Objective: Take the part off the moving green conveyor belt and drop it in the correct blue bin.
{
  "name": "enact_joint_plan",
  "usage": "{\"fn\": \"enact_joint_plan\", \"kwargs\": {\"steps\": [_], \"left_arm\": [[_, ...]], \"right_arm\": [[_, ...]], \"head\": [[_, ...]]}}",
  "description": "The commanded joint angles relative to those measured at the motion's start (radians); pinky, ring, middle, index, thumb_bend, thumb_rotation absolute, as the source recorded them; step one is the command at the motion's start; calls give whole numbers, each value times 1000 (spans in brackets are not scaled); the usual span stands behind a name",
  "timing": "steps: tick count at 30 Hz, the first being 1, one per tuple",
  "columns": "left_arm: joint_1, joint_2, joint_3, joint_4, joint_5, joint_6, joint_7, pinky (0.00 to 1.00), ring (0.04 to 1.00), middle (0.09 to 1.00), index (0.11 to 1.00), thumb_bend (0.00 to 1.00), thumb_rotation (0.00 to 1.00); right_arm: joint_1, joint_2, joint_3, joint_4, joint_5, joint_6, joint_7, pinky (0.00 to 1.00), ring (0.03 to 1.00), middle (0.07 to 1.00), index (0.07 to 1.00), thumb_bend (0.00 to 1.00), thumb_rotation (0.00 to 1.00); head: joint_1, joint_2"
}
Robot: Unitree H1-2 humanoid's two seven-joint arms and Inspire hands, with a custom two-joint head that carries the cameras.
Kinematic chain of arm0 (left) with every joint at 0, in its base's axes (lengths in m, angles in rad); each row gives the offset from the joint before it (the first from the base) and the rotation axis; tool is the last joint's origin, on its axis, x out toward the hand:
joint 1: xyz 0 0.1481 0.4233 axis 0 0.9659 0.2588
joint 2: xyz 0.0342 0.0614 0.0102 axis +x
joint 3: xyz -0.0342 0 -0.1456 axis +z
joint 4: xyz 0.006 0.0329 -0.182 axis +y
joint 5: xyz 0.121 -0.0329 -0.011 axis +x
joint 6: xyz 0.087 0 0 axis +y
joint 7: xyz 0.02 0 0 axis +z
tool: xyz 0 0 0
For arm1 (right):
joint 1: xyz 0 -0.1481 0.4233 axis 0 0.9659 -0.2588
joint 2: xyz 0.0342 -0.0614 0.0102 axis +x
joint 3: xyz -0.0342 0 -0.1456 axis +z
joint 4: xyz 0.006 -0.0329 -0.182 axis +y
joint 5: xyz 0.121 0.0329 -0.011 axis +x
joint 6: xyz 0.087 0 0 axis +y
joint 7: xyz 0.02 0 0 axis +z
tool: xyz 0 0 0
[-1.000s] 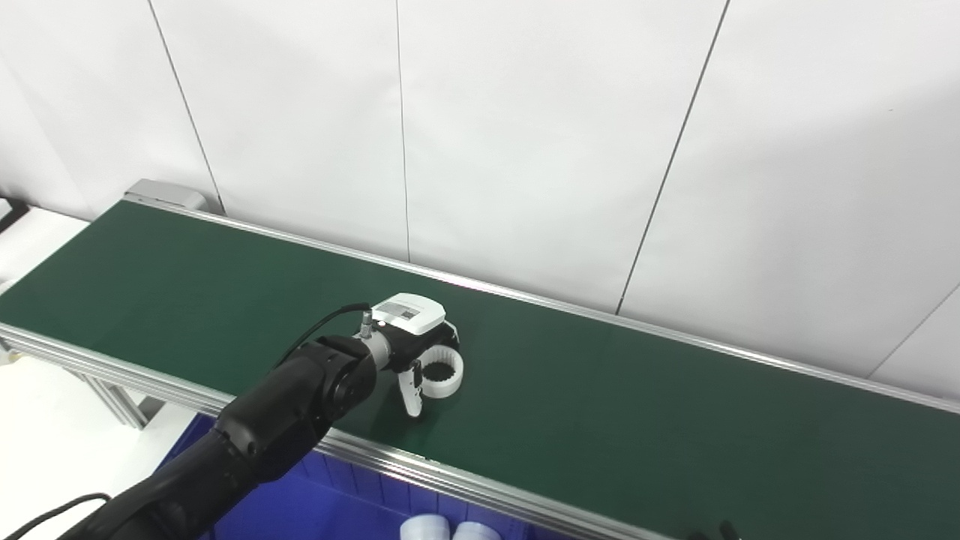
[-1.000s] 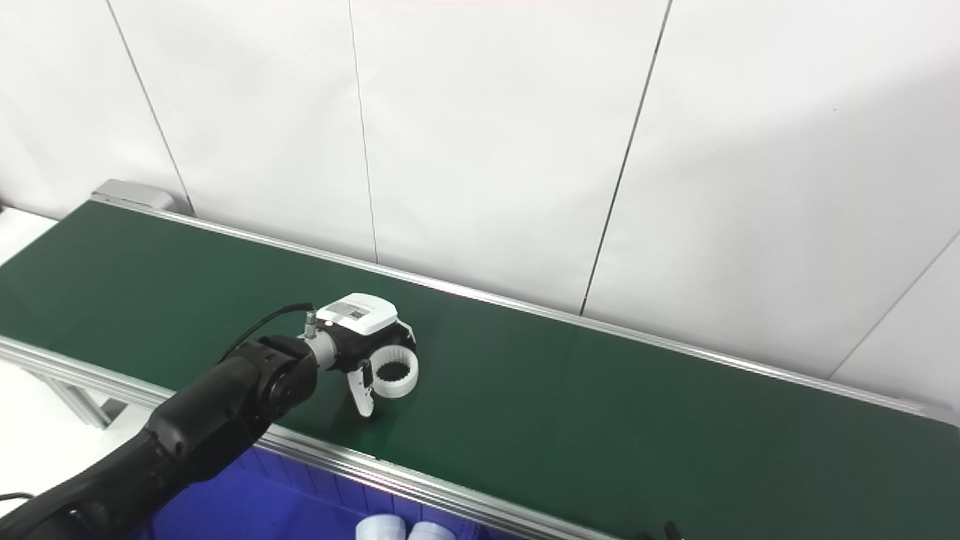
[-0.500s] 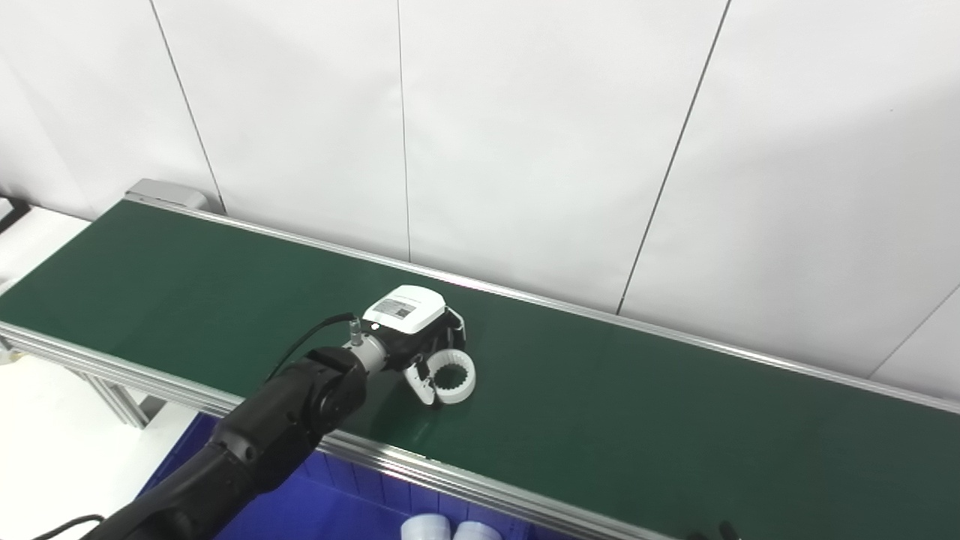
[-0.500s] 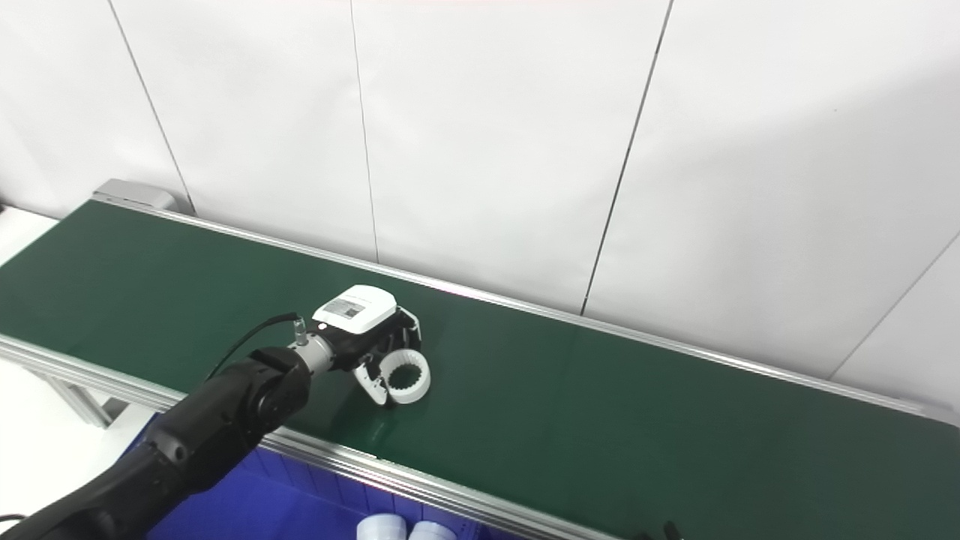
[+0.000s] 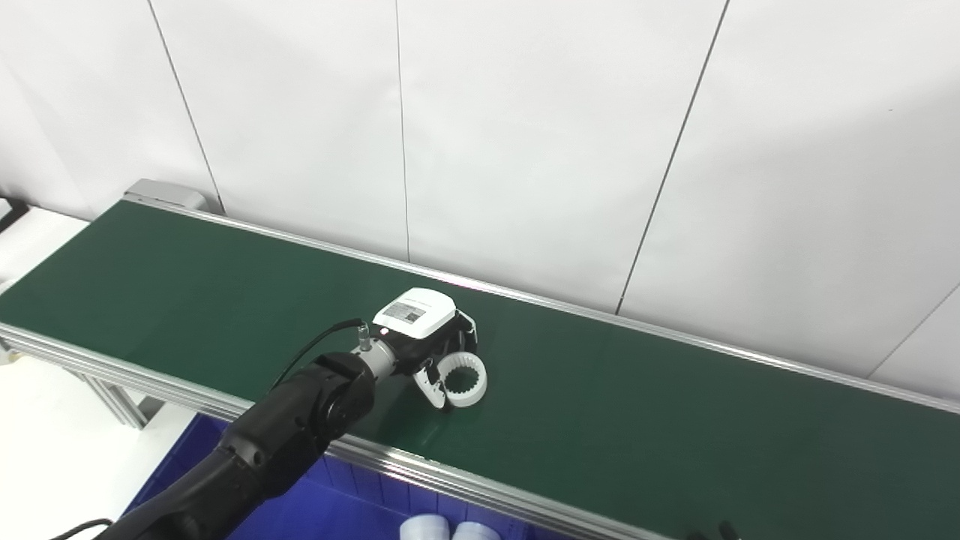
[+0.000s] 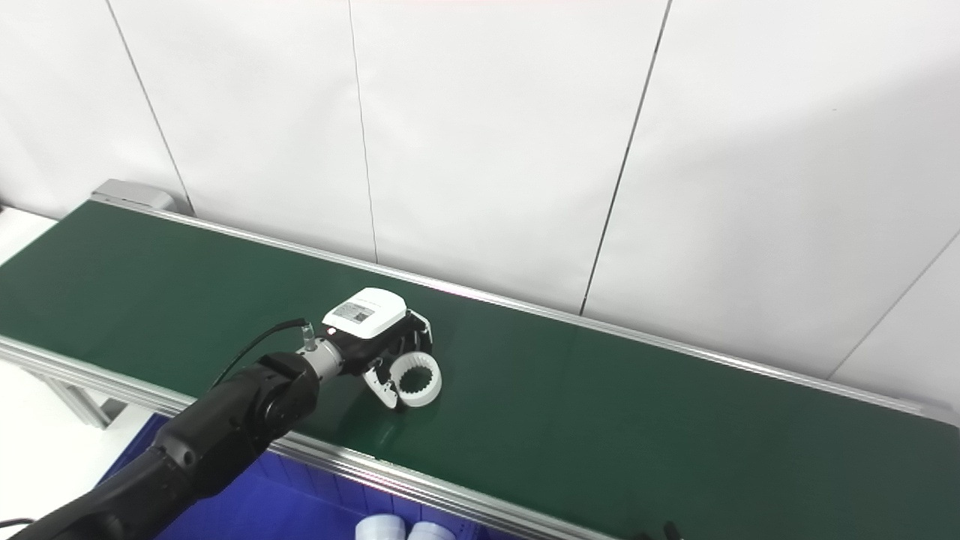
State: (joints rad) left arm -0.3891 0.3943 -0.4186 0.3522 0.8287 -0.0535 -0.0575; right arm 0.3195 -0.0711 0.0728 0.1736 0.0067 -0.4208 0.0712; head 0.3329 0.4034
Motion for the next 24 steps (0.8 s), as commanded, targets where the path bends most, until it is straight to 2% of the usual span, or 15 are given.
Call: {"fn": "enact_joint_plan", "kwargs": {"steps": [1,8,13,19,24], "left_arm": [[-20,15,23,-45,-17,-12,15,452,472,489,475,503,0],[17,17,79,-167,-75,28,-46,405,455,518,475,501,0],[48,26,130,-258,-137,22,-82,417,453,520,471,502,0],[101,23,186,-393,-165,92,-133,384,423,493,493,503,0],[149,19,229,-495,-198,112,-148,366,413,475,506,503,0]], "right_arm": [[-8,1,0,-20,-5,-49,4,817,863,893,1000,80,1000],[-13,2,1,-11,1,-49,9,810,860,892,999,82,1000],[-19,3,2,-6,3,-49,12,837,854,897,1000,70,1000],[-33,0,-2,18,6,-49,20,824,848,890,999,54,1000],[-41,-3,-7,29,14,-49,30,815,843,886,999,61,1000]], "head": [[-1,0],[-15,-8],[-21,-11],[-28,-16],[-32,-15]]}}
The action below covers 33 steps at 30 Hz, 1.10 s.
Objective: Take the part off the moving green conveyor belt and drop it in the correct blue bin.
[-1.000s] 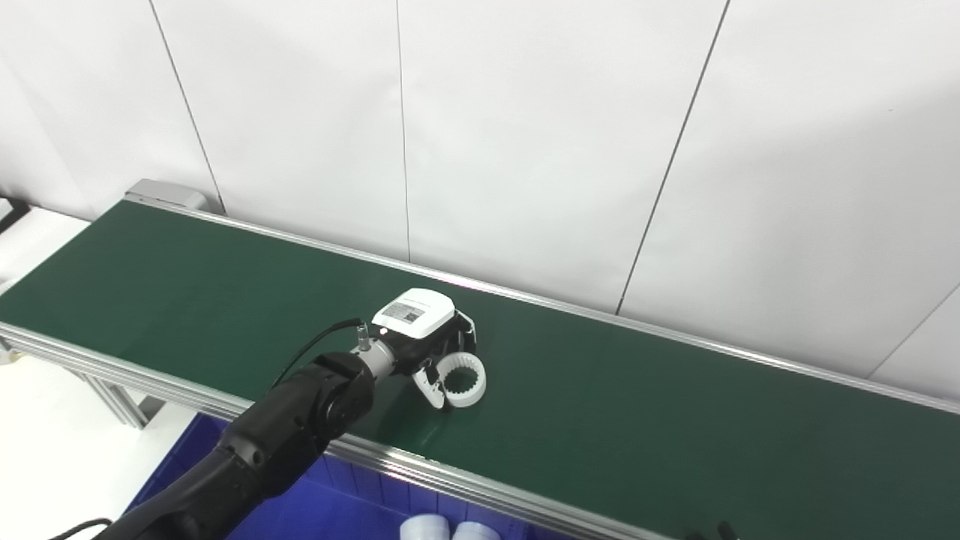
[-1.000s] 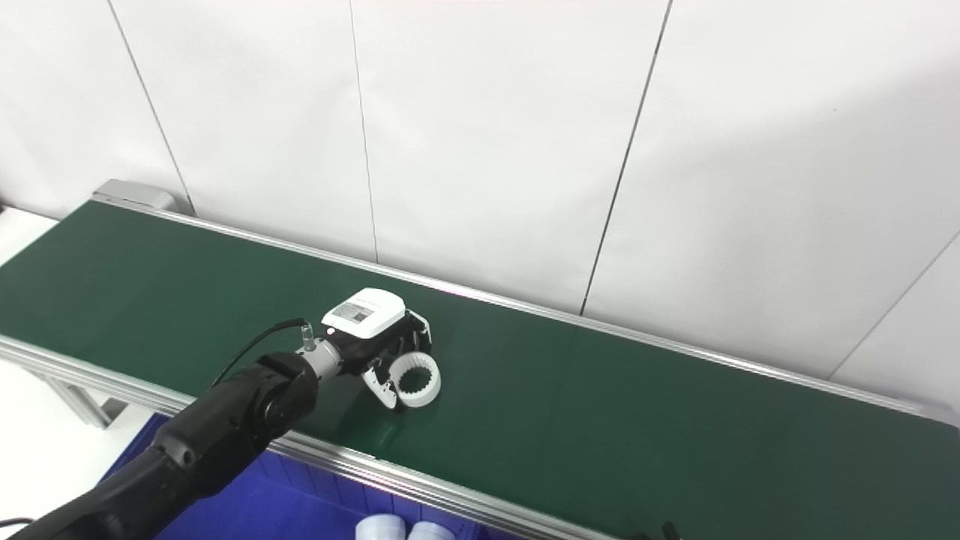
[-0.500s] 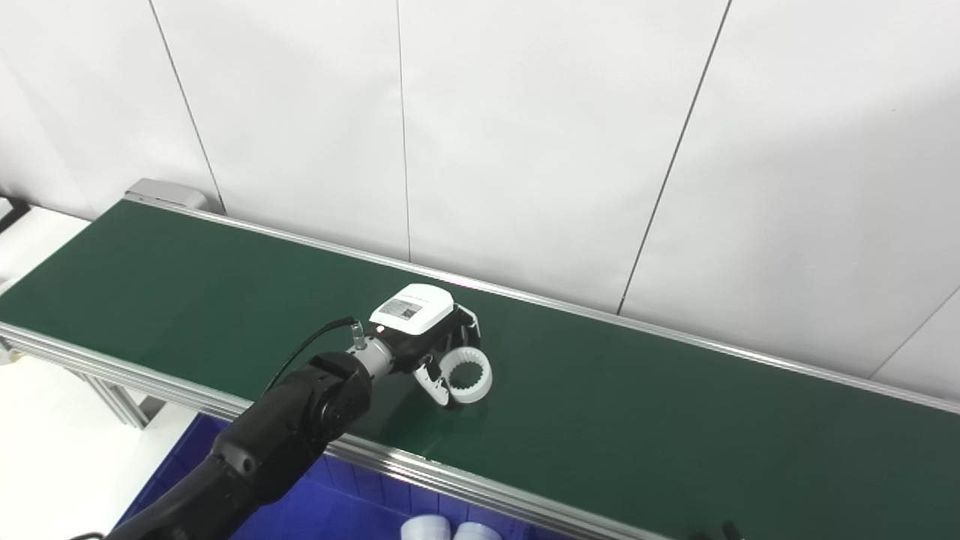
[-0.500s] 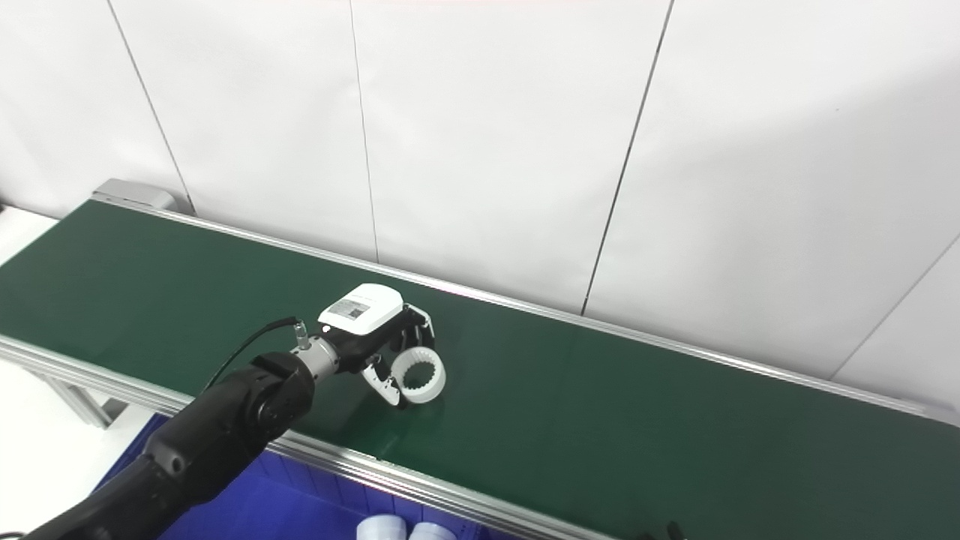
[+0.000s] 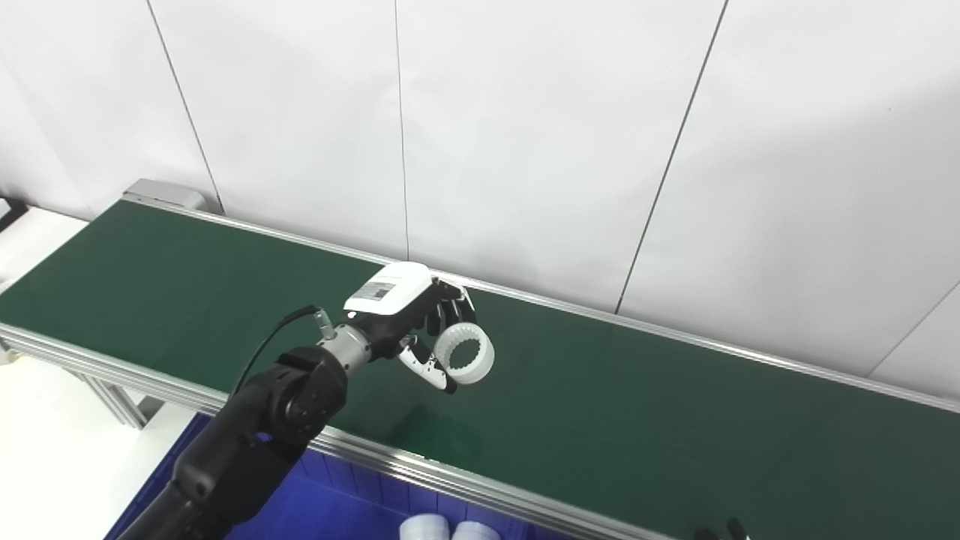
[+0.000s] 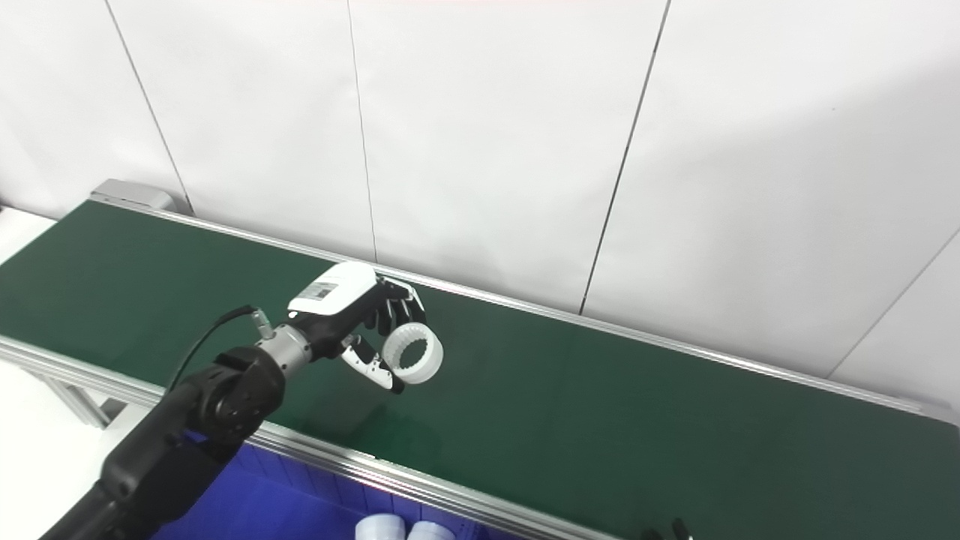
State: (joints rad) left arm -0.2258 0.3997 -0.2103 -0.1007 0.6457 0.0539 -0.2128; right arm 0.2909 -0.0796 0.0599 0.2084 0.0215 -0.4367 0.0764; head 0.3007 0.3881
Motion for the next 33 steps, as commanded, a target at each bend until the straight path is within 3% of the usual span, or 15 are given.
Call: {"fn": "enact_joint_plan", "kwargs": {"steps": [1,11,15,17,18,19,20,21,22,24,25,27,29,31,33], "left_arm": [[-5,11,27,-60,-20,4,7,354,408,468,508,502,0],[125,-3,84,-277,-90,71,-47,378,421,473,514,477,0],[192,-19,103,-354,-120,140,-78,348,419,490,520,475,0],[217,-23,107,-385,-129,165,-91,335,421,500,520,474,0],[229,-24,113,-397,-149,172,-97,330,422,503,521,473,0],[241,-26,120,-406,-168,178,-103,331,436,512,512,474,0],[253,-25,125,-418,-182,187,-110,339,443,516,505,474,0],[263,-23,129,-427,-193,192,-117,360,449,517,493,476,0],[270,-20,131,-438,-198,200,-124,363,449,517,492,476,0],[284,-17,131,-456,-204,213,-139,373,451,515,487,477,0],[290,-16,130,-465,-206,220,-146,378,456,510,480,477,0],[306,-18,125,-487,-205,247,-165,379,459,508,476,478,0],[318,-22,124,-500,-209,265,-175,378,459,508,478,478,0],[331,-26,122,-507,-214,280,-183,365,458,512,486,477,0],[341,-26,119,-508,-216,281,-186,364,456,512,488,477,0]], "right_arm": [[-12,7,4,-6,5,-33,27,820,845,887,997,62,1000],[-1,5,-12,-21,27,-33,49,817,841,881,991,84,1000],[6,-1,-23,-30,24,-33,52,804,836,875,985,127,1000],[8,-3,-30,-37,34,-33,60,798,830,871,976,161,1000],[9,-5,-35,-44,38,-33,64,793,826,870,972,172,1000],[10,-7,-38,-51,33,-33,64,784,816,862,962,207,1000],[10,-8,-44,-56,36,-33,68,775,808,857,955,247,1000],[11,-10,-49,-61,37,-33,73,766,801,855,944,335,1000],[12,-13,-54,-66,36,-33,74,765,801,855,943,350,1000],[14,-16,-63,-76,43,-33,84,752,797,851,935,426,1000],[15,-17,-68,-80,49,-33,90,747,799,848,932,512,966],[20,-23,-77,-98,54,-33,94,736,798,845,928,573,944],[24,-27,-85,-112,61,-33,100,732,798,844,928,612,919],[28,-32,-92,-128,79,-33,105,731,796,841,925,627,903],[30,-40,-99,-138,96,-33,109,731,790,834,921,633,890]], "head": [[1,2],[-3,30],[-8,60],[-11,94],[-19,140],[-21,149],[-36,183],[-38,190],[-47,219],[-49,253],[-49,253],[-38,314],[-34,327],[-13,380],[-2,397]]}}
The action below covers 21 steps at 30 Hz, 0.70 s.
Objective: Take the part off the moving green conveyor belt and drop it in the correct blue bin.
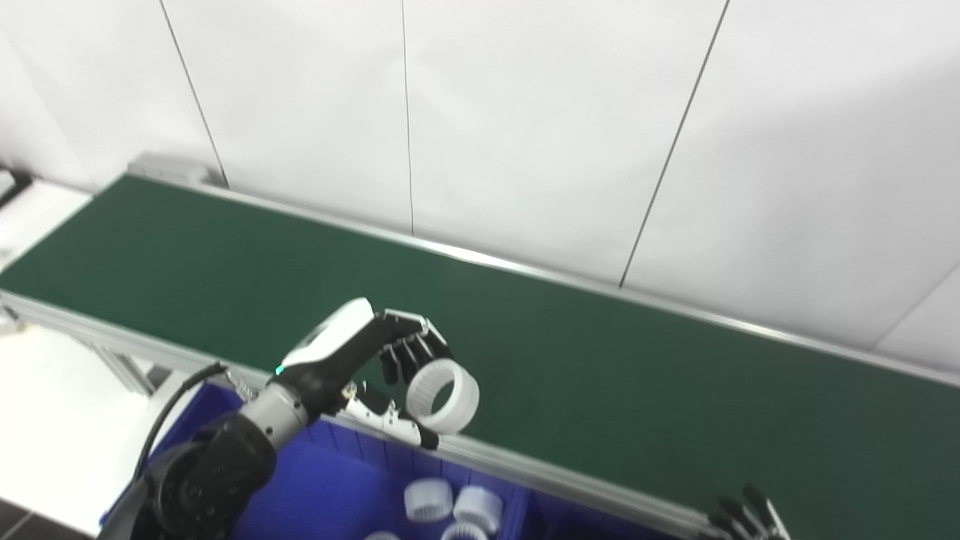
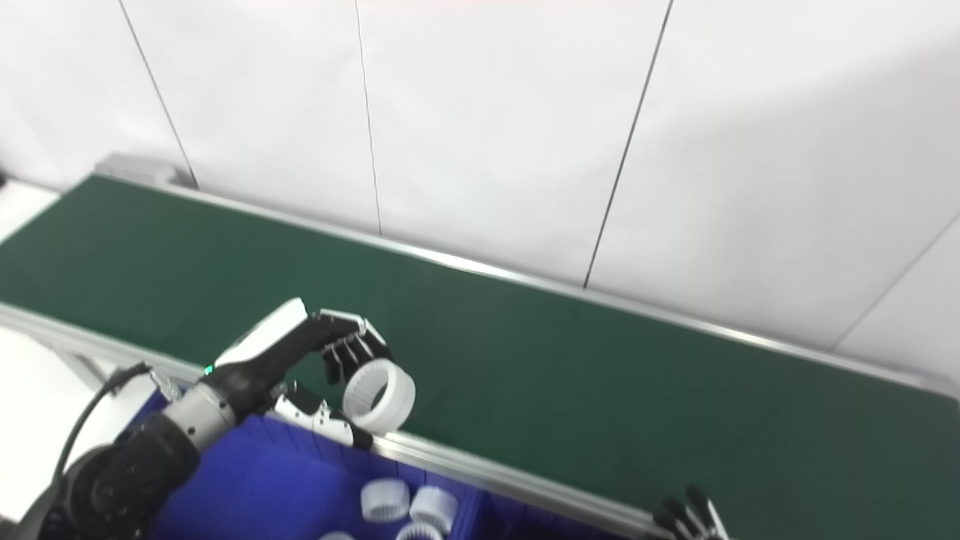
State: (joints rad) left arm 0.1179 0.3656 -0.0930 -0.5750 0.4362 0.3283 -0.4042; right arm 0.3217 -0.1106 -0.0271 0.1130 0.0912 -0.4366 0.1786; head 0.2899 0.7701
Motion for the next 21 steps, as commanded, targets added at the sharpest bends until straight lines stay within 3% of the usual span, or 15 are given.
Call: {"fn": "enact_joint_plan", "kwargs": {"steps": [1,8,21], "left_arm": [[3,8,0,-30,-9,-1,7,363,455,511,489,477,0],[31,4,-13,-19,-9,1,11,369,452,511,485,477,0],[55,-18,-59,91,68,-27,61,426,458,499,472,479,0]], "right_arm": [[-2,-12,-15,-44,32,-33,10,729,786,830,918,634,882],[-8,-34,-23,-55,67,-23,16,712,769,810,889,685,839],[-5,-40,-23,-58,64,-21,10,683,748,794,874,720,817]], "head": [[11,17],[25,44],[17,40]]}}
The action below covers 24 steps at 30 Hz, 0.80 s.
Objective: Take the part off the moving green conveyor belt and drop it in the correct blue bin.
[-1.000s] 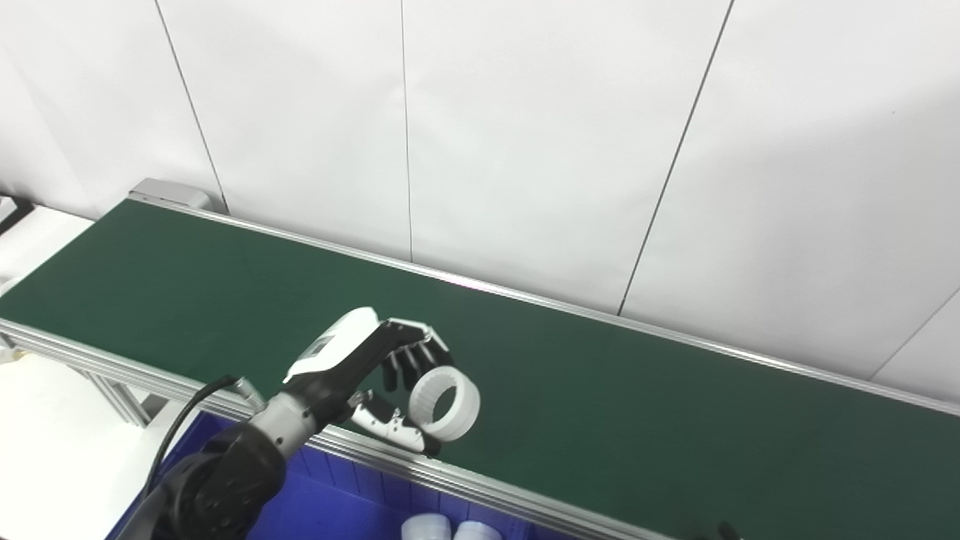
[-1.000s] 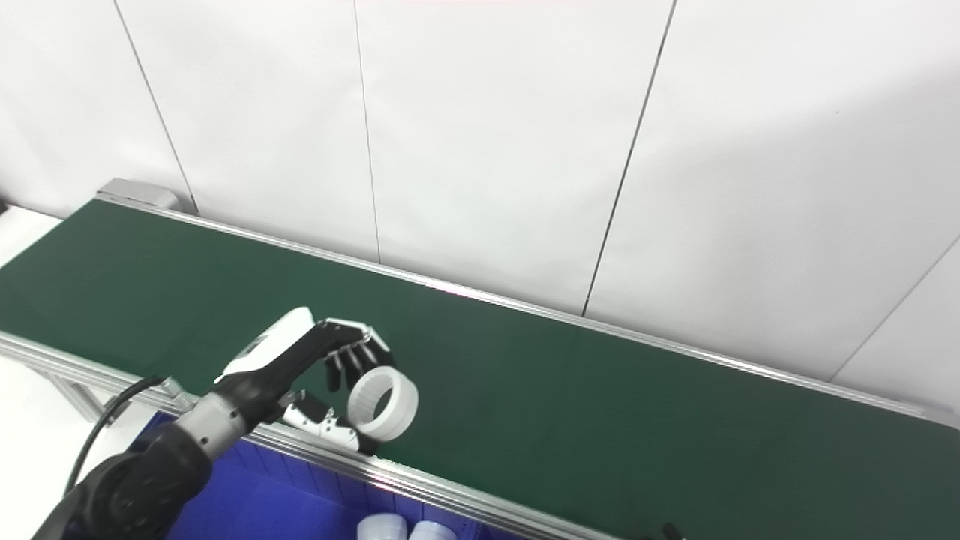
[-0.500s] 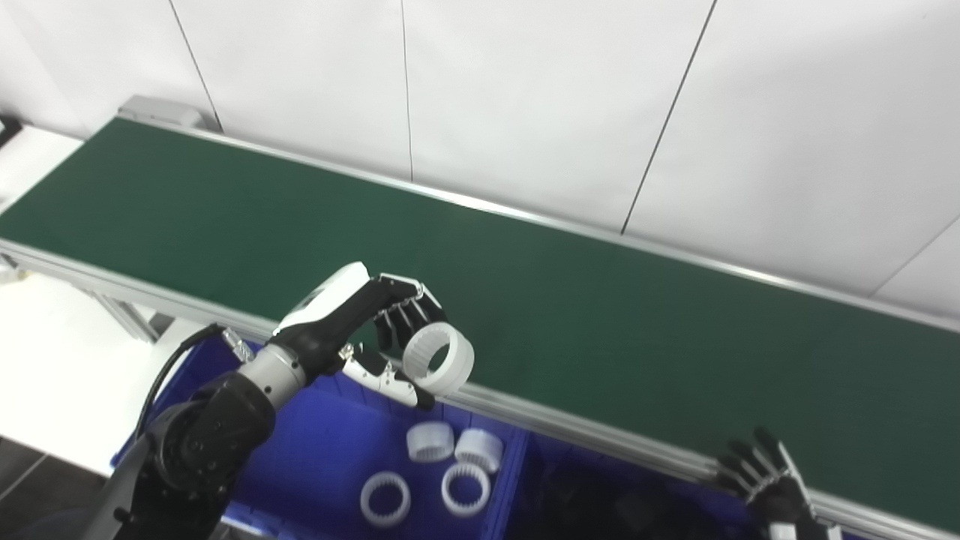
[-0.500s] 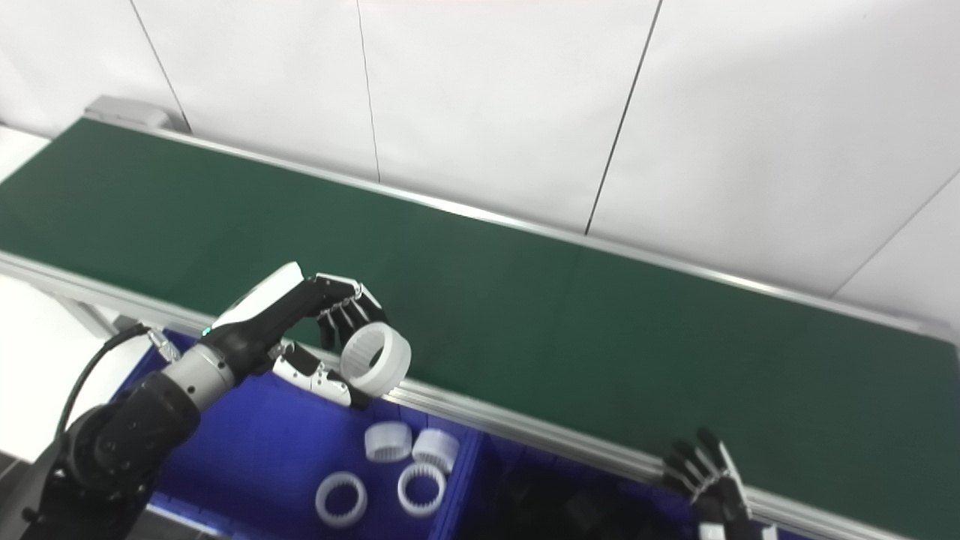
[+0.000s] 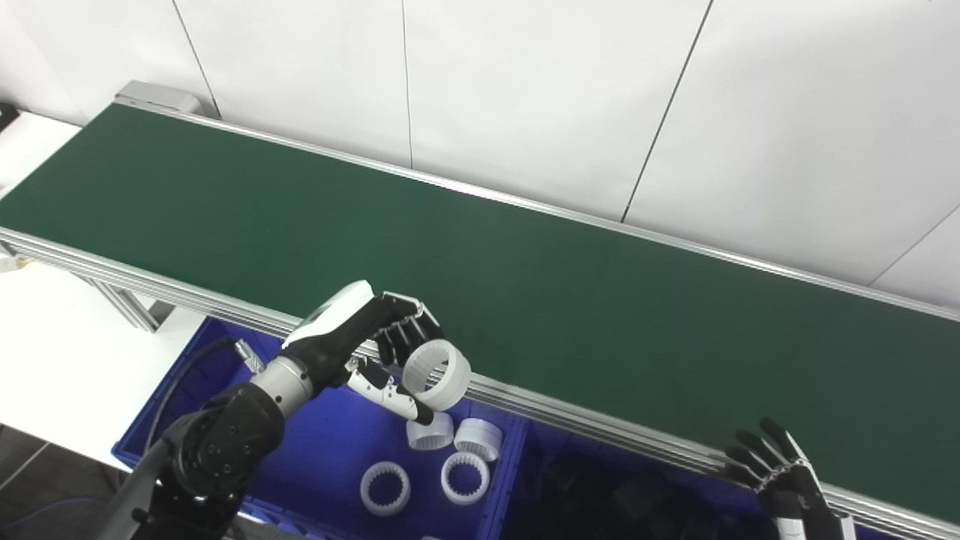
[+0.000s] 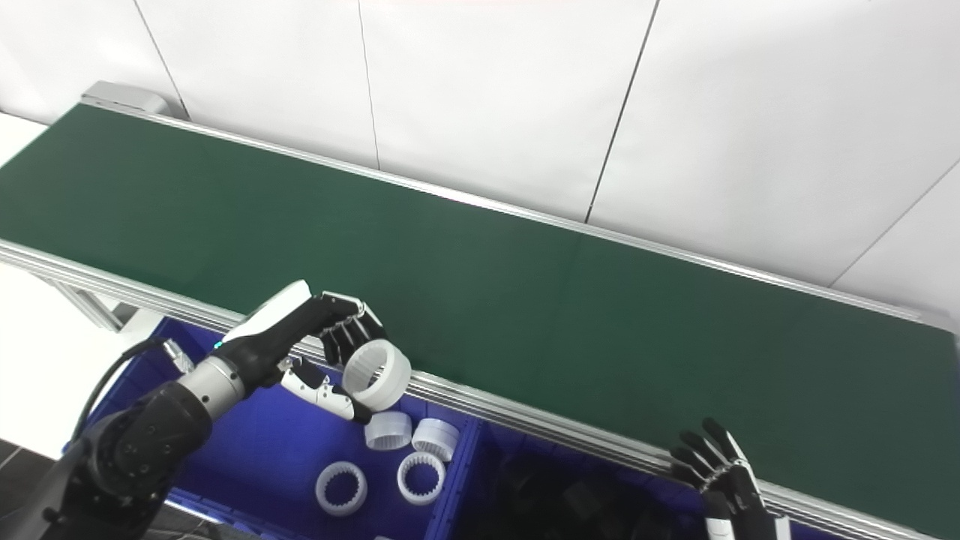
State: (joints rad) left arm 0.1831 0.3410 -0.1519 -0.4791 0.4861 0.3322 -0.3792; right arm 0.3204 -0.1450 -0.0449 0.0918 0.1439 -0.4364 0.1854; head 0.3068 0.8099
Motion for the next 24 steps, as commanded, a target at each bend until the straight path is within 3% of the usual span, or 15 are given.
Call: {"fn": "enact_joint_plan", "kwargs": {"steps": [1,6,17,20,24], "left_arm": [[-10,8,-5,10,28,-31,37,427,456,500,475,479,0],[-13,16,-37,99,56,-11,21,397,434,510,497,478,0],[-22,4,-103,408,49,-148,110,354,422,490,526,475,0],[-25,9,-122,456,60,-181,128,361,423,487,525,475,0],[-25,13,-147,485,81,-175,125,367,409,477,533,474,0]], "right_arm": [[-3,-6,-5,-38,9,-20,2,683,748,795,874,724,818],[-4,-6,-5,-33,8,-27,6,684,749,793,876,707,819],[-3,-7,-4,-37,17,-26,9,683,746,791,871,715,803],[-2,-8,-3,-38,12,-25,8,686,750,794,875,722,817],[-7,-7,-7,-34,7,-32,13,681,749,795,878,706,821]], "head": [[1,0],[0,2],[0,4],[-1,2],[-3,0]]}}
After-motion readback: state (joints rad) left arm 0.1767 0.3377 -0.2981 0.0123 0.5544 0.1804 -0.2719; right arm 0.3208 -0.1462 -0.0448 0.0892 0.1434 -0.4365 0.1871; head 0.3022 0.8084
